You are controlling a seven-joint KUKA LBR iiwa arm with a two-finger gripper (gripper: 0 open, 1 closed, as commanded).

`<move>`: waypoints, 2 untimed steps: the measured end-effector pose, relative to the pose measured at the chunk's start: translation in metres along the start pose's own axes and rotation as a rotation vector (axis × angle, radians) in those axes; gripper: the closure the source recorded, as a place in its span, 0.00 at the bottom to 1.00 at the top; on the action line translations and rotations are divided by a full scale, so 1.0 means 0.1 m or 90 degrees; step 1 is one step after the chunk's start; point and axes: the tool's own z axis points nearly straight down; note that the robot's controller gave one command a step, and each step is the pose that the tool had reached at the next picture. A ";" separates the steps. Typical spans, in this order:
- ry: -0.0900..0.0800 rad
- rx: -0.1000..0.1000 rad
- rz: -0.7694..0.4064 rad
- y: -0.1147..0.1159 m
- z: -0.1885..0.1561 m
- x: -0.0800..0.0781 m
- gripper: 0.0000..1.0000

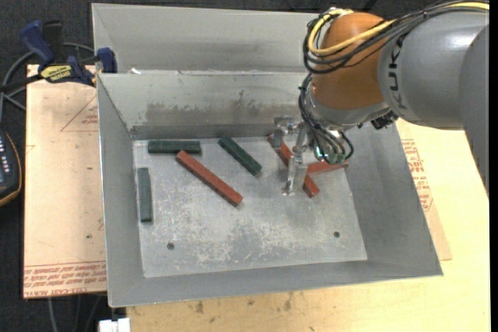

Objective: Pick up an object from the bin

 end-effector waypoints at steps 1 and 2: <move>-0.004 0.001 -0.211 -1.04 0.63 -0.11 0.00; -0.006 0.000 -0.212 -1.02 0.62 -0.11 1.00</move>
Offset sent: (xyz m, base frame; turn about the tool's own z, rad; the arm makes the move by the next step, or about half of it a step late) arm 0.0103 -0.1026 -0.0623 -0.3362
